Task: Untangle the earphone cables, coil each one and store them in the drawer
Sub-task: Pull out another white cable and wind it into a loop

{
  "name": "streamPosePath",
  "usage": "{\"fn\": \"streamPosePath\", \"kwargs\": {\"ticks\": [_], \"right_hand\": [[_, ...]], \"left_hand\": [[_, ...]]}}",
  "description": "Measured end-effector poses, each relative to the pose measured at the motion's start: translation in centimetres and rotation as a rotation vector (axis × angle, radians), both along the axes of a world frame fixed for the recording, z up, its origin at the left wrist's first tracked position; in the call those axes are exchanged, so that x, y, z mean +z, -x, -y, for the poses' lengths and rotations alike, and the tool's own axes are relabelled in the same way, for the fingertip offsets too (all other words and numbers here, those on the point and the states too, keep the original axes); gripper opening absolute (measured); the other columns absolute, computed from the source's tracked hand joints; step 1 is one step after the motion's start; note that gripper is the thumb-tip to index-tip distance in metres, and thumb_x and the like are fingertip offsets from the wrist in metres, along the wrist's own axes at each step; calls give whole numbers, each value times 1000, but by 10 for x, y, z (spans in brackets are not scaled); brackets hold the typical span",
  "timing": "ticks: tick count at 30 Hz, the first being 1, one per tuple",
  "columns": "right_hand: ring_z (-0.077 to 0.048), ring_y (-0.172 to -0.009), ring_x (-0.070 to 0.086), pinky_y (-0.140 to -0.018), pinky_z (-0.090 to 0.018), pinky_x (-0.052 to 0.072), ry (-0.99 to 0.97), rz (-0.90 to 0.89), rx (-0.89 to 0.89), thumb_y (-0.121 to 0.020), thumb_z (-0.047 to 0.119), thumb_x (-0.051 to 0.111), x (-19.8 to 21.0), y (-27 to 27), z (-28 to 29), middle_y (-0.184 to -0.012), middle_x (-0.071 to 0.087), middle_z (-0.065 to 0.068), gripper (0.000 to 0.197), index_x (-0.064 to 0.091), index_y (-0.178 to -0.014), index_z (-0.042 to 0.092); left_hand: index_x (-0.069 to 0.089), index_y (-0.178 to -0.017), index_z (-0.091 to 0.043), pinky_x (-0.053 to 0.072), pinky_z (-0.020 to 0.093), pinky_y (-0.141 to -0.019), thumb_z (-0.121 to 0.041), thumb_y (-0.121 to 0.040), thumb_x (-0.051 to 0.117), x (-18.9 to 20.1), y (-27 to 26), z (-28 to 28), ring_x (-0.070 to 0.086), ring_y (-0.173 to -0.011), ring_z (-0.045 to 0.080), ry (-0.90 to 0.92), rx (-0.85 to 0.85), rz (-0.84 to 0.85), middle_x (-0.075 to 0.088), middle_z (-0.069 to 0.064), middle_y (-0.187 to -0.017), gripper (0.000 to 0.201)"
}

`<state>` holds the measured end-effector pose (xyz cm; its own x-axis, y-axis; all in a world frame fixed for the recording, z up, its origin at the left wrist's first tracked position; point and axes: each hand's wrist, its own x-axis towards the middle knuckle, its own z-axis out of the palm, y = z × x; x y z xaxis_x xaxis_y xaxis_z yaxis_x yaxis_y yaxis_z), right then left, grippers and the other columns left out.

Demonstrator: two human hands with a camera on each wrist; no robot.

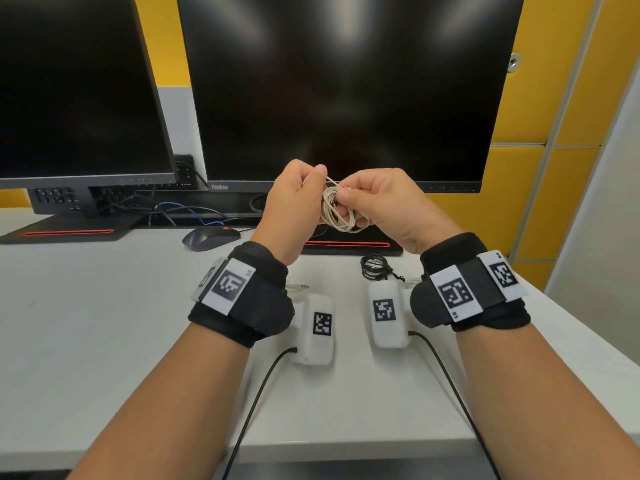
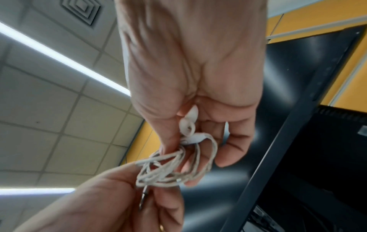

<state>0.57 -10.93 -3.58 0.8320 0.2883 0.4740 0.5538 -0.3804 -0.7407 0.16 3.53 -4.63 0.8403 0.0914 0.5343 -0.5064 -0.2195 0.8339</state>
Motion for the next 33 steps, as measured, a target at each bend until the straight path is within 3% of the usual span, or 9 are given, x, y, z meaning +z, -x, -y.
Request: {"fn": "streamPosePath", "kwargs": {"ticks": [3, 7, 10, 15, 17, 19, 21, 24, 33], "right_hand": [[-12, -74, 66, -65, -24, 55, -151, 6, 12, -97, 17, 56, 2, -1, 3, -85, 70, -6, 17, 71, -99, 9], [-19, -80, 69, -68, -29, 58, -387, -41, 70, -98, 15, 55, 6, 1, 7, -93, 70, -9, 15, 69, -101, 11], [-20, -82, 69, -67, -28, 57, -377, -43, 69, -97, 16, 57, 6, 1, 7, -93, 71, -9, 14, 68, -103, 11], [-21, -75, 70, -59, -25, 55, -301, 9, -19, -95, 16, 59, 3, -4, 5, -86, 71, -8, 11, 71, -95, 14], [-18, -73, 71, -57, -23, 54, -275, 25, -101, -94, 16, 61, 2, -7, 6, -84, 70, -5, 10, 70, -91, 15], [-16, -73, 70, -56, -22, 54, -241, 37, -141, -94, 16, 61, 1, -9, 7, -84, 69, -3, 10, 70, -94, 14], [-15, -72, 69, -57, -23, 54, -211, 44, -115, -94, 17, 61, 0, -9, 7, -84, 69, -5, 12, 71, -97, 11], [-18, -75, 69, -58, -23, 54, -190, 59, -33, -95, 17, 61, 1, -6, 6, -86, 70, -9, 14, 73, -98, 10], [-19, -80, 71, -66, -32, 60, -159, 52, -19, -94, 22, 62, -1, -7, 6, -88, 72, -6, 17, 73, -102, 11]], "left_hand": [[59, -97, -11, 53, 21, -64, -28, -102, 41, 2, 0, -4, 61, -71, 10, 3, -69, -28, 66, 4, -83, 25], [70, -96, -22, 48, 11, -67, -28, -97, 54, 1, 3, -6, 61, -83, 1, -226, -13, 40, 68, -8, -88, 17], [70, -101, -18, 50, 12, -66, -26, -96, 57, -1, 1, -4, 61, -81, 6, -228, -8, 46, 68, -2, -90, 17], [59, -94, -8, 51, 18, -57, -14, -96, 51, 3, 2, -3, 58, -59, 5, -3, -5, 3, 63, 3, -77, 10], [50, -97, -11, 50, 19, -54, -12, -94, 54, 5, 5, -3, 57, -57, 7, 77, 7, 28, 62, 5, -76, 6], [47, -109, -17, 52, 18, -55, -14, -93, 59, 5, 4, -5, 58, -57, 5, 61, 29, 35, 64, 2, -76, 20], [53, -115, -19, 53, 16, -58, -19, -92, 63, 4, 4, -6, 59, -60, 3, -23, 26, 25, 65, 0, -75, 25], [67, -98, -20, 50, 14, -56, -24, -92, 64, 2, 5, -4, 58, -61, 3, -88, 1, 13, 65, -2, -71, 8], [71, -88, -16, 56, 17, -62, -20, -93, 61, 1, 3, -4, 66, -73, 11, -88, -34, -103, 70, 5, -79, 11]]}}
